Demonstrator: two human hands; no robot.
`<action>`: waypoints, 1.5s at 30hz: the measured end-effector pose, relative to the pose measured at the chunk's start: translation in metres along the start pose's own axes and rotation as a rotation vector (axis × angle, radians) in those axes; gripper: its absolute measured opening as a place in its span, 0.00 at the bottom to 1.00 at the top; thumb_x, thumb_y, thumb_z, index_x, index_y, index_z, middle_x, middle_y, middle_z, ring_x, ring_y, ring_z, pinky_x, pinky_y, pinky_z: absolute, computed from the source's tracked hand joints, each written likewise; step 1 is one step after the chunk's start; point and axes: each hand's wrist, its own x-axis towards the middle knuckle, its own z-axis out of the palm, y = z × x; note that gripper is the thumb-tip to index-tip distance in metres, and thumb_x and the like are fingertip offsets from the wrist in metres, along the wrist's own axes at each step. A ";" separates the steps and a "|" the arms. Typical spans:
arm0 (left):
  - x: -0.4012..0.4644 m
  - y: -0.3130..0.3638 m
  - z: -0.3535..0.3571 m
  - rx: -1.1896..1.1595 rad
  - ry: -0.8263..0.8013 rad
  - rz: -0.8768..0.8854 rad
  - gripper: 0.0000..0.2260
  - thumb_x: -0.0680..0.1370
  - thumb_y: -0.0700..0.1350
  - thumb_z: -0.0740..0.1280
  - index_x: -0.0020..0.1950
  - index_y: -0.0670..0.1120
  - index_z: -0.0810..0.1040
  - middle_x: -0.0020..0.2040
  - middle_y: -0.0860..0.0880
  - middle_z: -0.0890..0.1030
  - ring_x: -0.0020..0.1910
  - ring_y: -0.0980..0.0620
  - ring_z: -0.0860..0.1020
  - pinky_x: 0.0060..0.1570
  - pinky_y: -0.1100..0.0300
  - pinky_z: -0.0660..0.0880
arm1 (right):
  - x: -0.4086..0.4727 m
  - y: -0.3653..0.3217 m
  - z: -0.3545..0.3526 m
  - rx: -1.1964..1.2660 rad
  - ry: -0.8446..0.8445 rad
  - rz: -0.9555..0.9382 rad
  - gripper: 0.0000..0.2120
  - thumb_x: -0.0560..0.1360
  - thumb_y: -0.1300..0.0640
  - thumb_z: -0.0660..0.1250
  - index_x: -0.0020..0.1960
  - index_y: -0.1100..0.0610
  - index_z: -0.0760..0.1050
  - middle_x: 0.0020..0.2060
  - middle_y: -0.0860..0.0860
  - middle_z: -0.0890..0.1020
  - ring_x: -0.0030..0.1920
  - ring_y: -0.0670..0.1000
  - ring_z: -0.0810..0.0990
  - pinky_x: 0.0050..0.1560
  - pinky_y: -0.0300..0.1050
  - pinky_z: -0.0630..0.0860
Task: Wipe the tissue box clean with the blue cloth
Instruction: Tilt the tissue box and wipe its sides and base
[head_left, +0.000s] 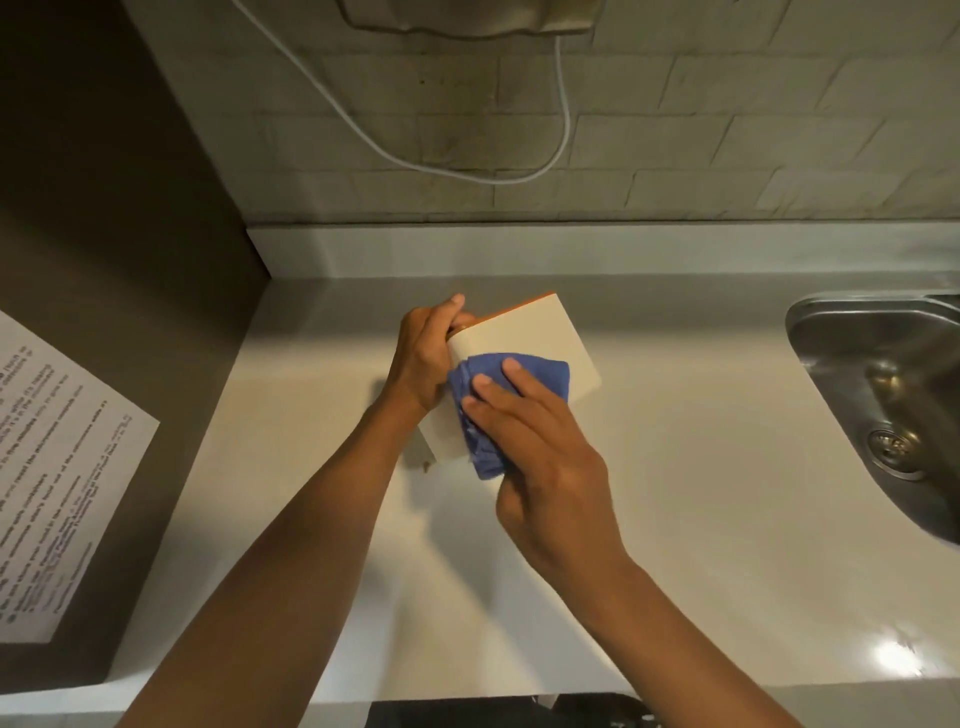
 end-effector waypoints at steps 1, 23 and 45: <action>-0.001 0.001 0.001 0.006 0.003 0.005 0.26 0.80 0.57 0.55 0.22 0.53 0.68 0.22 0.56 0.68 0.24 0.57 0.66 0.31 0.61 0.63 | -0.002 0.005 -0.002 0.009 0.035 -0.002 0.13 0.76 0.68 0.64 0.60 0.67 0.78 0.60 0.57 0.79 0.67 0.58 0.73 0.68 0.48 0.69; -0.011 0.002 -0.013 -0.125 -0.142 -0.124 0.21 0.75 0.60 0.61 0.26 0.51 0.74 0.26 0.54 0.74 0.28 0.56 0.72 0.34 0.61 0.68 | 0.001 0.001 0.002 0.045 0.133 0.116 0.20 0.69 0.75 0.63 0.58 0.65 0.80 0.59 0.57 0.81 0.65 0.58 0.75 0.65 0.52 0.72; -0.040 0.068 -0.048 0.430 -0.705 -0.092 0.20 0.72 0.61 0.73 0.50 0.45 0.78 0.48 0.47 0.77 0.47 0.44 0.76 0.47 0.43 0.72 | -0.032 -0.013 -0.006 0.345 0.197 -0.020 0.13 0.80 0.60 0.61 0.52 0.68 0.81 0.54 0.59 0.82 0.59 0.55 0.80 0.59 0.51 0.76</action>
